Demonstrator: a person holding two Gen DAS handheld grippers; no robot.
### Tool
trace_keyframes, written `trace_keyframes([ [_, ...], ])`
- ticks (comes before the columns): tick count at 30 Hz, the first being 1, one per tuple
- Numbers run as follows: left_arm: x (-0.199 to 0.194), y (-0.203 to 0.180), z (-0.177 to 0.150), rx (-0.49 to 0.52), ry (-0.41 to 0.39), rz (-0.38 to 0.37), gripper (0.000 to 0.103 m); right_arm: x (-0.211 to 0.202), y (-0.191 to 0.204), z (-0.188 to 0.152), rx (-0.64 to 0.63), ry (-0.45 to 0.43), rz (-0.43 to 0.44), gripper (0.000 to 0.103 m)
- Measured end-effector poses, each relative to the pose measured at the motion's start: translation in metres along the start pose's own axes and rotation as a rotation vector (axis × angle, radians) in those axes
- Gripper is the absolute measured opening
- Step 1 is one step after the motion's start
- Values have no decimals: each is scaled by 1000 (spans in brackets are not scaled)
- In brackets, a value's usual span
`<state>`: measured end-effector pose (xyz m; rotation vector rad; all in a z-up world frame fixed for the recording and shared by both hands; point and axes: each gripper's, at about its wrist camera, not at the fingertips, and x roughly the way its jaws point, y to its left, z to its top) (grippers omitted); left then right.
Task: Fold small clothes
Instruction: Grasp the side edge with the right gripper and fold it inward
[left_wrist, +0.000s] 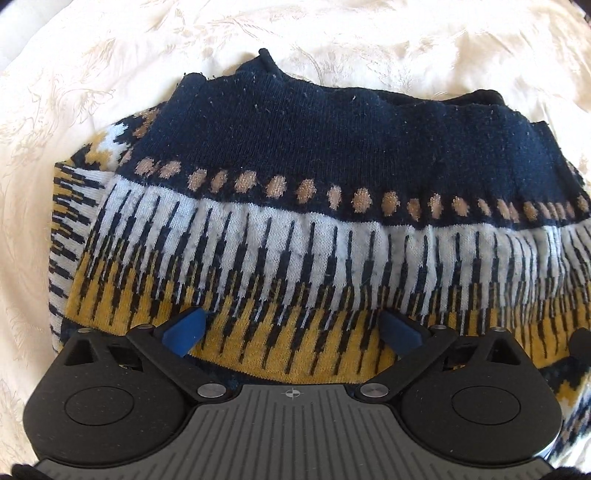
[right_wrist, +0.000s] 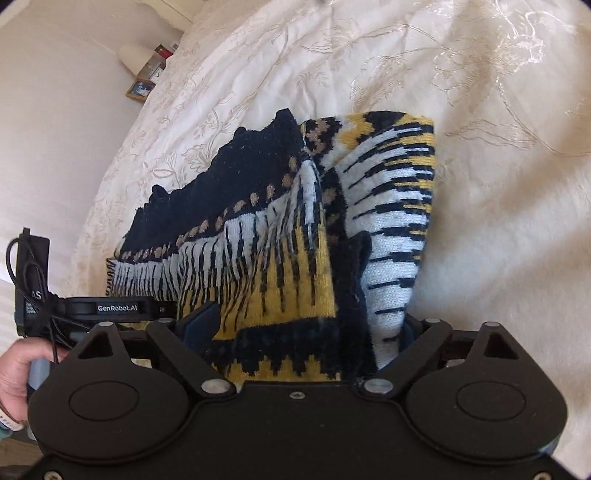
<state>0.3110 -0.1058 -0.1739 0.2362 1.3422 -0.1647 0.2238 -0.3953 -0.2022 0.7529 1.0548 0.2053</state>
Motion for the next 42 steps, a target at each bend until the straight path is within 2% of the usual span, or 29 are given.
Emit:
trace_keyframes([
  [1, -1, 0, -1, 0, -1, 0, 103, -1, 2, -1, -1, -6, -8, 81],
  [3, 1, 4, -1, -1, -8, -8, 103, -4, 0, -2, 27, -11, -15, 55],
  [6, -3, 11, -2, -6, -20, -33, 99, -9, 1, -1, 61, -13, -20, 45],
  [8, -17, 17, -7, -15, -31, -51, 83, -14, 10, 0, 55, -19, -47, 43],
  [10, -31, 26, -13, -26, -38, -70, 78, -18, 26, 1, 46, -35, -80, 42],
  [15, -66, 64, -41, -45, -95, -70, 78, -30, 72, 6, -3, -66, -174, 41],
  [19, -80, 107, -65, -88, -92, -78, 78, -30, 119, 11, -81, -73, -221, 40],
  [25, -82, 165, -99, -153, -43, -75, 78, -17, 191, 12, -165, -83, -202, 39],
  [30, -80, 206, -119, -189, -26, -80, 78, 22, 250, 6, -249, -44, -188, 38],
  [35, -76, 232, -123, -184, -25, -73, 78, 80, 291, -12, -317, 33, -188, 38],
  [42, -73, 251, -120, -182, -29, -92, 78, 139, 323, -42, -448, 95, -310, 39],
])
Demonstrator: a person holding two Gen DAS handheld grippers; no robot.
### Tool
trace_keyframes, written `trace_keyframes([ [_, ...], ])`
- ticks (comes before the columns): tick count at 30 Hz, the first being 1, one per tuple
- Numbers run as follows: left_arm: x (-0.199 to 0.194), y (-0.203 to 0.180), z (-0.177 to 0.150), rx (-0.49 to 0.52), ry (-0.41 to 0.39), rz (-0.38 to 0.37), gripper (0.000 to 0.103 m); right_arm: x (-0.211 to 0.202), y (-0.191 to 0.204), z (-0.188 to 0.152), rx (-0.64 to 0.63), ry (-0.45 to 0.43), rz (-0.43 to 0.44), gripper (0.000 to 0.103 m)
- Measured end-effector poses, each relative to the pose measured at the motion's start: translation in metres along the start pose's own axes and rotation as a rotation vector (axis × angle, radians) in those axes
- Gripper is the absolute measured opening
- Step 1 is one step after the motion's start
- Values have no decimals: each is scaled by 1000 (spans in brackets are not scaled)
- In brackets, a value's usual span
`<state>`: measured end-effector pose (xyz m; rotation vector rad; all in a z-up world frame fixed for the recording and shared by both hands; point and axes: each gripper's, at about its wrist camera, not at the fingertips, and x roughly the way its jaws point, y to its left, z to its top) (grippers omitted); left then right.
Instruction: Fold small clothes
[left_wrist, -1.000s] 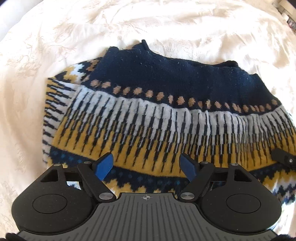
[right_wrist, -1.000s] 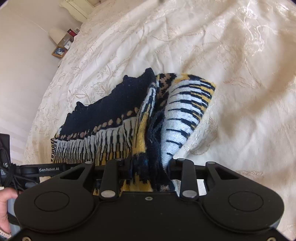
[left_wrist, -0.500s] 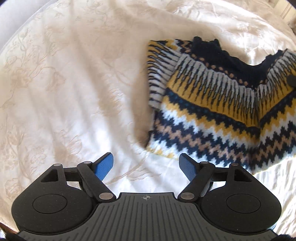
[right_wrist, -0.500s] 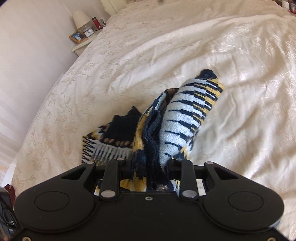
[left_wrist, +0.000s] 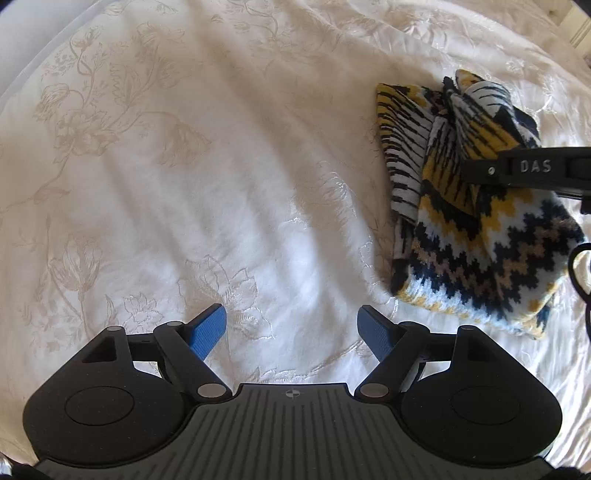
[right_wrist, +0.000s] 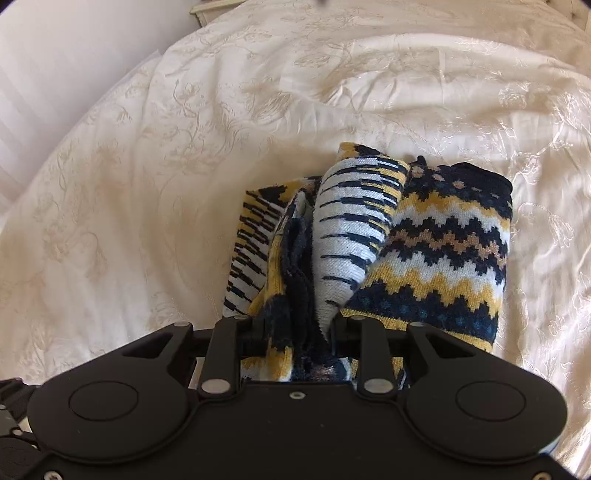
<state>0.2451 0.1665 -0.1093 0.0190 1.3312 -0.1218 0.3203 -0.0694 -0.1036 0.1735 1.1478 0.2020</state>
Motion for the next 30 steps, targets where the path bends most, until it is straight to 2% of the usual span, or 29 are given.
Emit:
trace_keyframes([
  [2, 1, 0, 2, 0, 1, -6, 78, 5, 10, -3, -35, 9, 0, 44],
  [5, -1, -1, 5, 2, -9, -20, 78, -2, 12, -6, -27, -20, 99, 55],
  [9, -10, -8, 13, 27, -41, -38, 78, -29, -5, -8, 79, -113, 209, 54],
  [11, -17, -15, 19, 44, -70, -48, 78, -43, -20, -9, 145, -152, 201, 54],
  [15, -30, -36, 39, 78, -140, -86, 78, -61, -56, -17, 235, -196, 108, 55],
  [21, -36, -81, 68, 145, -236, -137, 78, -67, -90, -37, 278, -179, 5, 55],
  [25, -25, -104, 73, 179, -262, -160, 78, -64, -88, -49, 261, -163, 15, 55],
  [28, -8, -110, 75, 184, -244, -153, 78, -59, -80, -57, 235, -146, 44, 55],
  [30, 9, -108, 75, 187, -207, -119, 78, -50, -77, -62, 224, -116, 69, 55],
])
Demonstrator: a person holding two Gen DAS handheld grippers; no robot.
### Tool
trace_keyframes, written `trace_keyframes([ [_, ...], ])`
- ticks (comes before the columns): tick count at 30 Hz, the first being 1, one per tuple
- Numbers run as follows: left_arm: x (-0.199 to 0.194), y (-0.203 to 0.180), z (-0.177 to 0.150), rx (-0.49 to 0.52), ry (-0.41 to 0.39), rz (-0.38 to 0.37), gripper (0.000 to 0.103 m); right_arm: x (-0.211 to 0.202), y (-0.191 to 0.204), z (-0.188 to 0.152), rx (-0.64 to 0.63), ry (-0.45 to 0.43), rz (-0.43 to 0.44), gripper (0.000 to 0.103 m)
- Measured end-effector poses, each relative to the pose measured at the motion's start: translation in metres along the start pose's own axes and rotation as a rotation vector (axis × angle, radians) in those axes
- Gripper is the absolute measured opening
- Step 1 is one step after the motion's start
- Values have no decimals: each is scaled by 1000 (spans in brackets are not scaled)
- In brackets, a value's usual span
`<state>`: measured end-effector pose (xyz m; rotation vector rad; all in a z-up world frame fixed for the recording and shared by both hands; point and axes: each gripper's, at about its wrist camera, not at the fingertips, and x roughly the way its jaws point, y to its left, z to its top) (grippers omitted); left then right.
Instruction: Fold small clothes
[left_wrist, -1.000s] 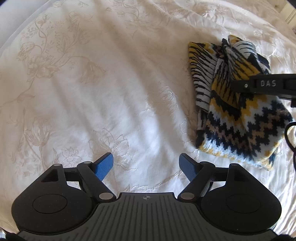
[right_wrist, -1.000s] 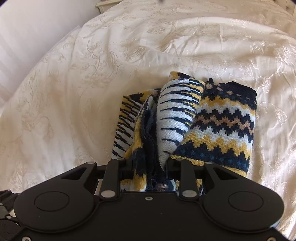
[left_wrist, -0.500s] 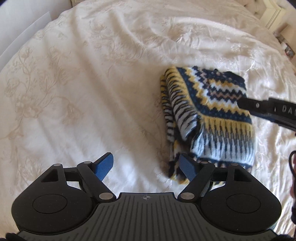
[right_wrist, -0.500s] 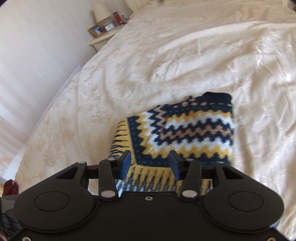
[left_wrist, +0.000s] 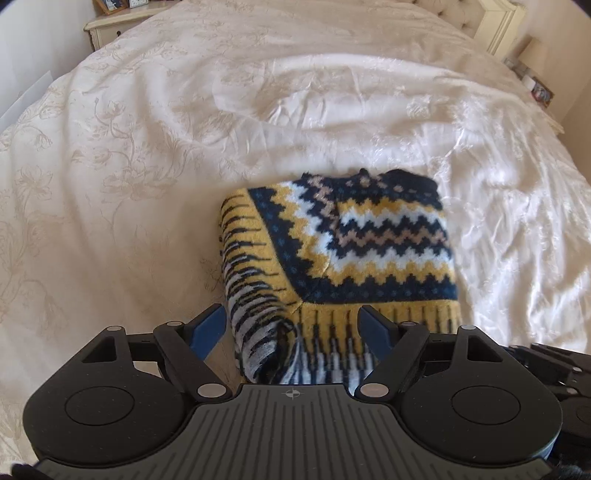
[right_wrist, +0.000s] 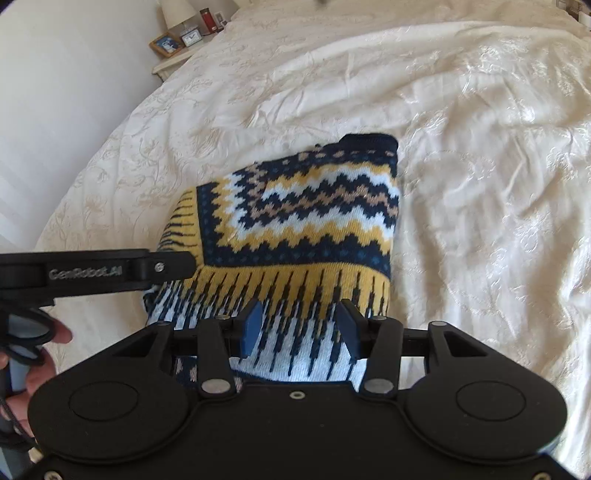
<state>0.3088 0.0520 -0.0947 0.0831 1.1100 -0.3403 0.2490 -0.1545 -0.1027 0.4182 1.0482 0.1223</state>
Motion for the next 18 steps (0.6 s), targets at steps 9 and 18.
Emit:
trace_keyframes([
  [9, 50, 51, -6, -158, 162, -36, 80, 24, -21, -27, -2, 165, -65, 44],
  [18, 51, 50, 0, -101, 160, -31, 81, -8, 2, -20, -162, 77, 2, 52],
])
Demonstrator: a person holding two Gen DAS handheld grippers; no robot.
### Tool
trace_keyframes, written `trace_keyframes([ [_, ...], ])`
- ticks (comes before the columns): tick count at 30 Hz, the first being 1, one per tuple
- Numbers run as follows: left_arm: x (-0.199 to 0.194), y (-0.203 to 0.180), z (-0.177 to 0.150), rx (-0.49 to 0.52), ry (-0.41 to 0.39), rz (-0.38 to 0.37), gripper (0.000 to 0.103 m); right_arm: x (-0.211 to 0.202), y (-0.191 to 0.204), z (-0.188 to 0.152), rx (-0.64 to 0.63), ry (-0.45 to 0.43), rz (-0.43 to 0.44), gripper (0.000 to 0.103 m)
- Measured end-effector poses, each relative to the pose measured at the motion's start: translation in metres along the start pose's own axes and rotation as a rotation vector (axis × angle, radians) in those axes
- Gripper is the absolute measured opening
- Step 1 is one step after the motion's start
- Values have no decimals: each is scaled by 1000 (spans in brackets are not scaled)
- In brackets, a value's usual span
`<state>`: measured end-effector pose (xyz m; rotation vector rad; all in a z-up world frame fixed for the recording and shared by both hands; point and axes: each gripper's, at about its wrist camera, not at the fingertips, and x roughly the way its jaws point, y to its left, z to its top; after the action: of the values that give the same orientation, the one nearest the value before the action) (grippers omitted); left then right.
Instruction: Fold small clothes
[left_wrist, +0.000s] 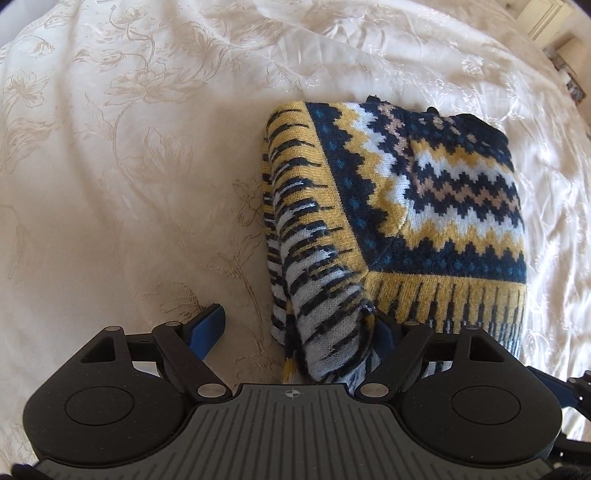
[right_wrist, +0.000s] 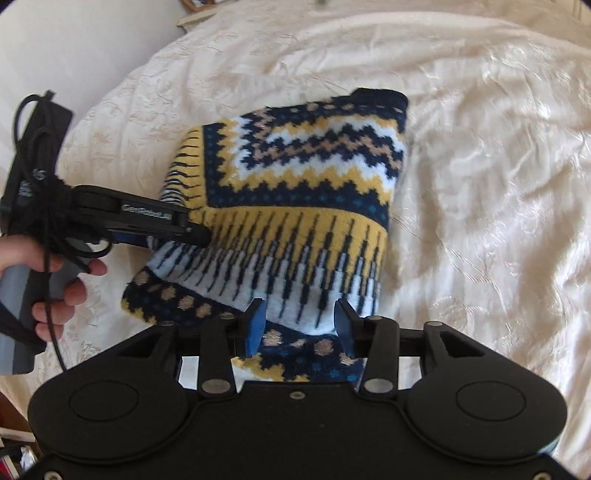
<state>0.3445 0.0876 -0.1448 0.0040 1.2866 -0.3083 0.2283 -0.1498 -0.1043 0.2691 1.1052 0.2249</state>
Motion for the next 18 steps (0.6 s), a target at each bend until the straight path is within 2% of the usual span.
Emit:
trace_keyframes([
  [3, 2, 2, 3, 3, 3, -8, 83, 13, 14, -6, -71, 58, 71, 52],
  [6, 4, 6, 4, -6, 11, -18, 86, 33, 29, -20, -178, 182, 123, 52],
  [9, 4, 8, 5, -2, 13, -26, 86, 29, 36, -28, -238, 230, 194, 51],
  [11, 4, 7, 5, 7, 11, -24, 86, 17, 34, -24, -248, 194, 196, 51],
  [13, 3, 4, 4, 25, 5, -19, 86, 2, 24, -12, -207, 118, 176, 51],
  [16, 2, 2, 5, 42, -1, -16, 86, -13, 1, 15, -105, -30, 114, 54],
  [18, 3, 1, 5, 36, 0, -19, 86, -14, -13, 37, -66, -88, 65, 55],
])
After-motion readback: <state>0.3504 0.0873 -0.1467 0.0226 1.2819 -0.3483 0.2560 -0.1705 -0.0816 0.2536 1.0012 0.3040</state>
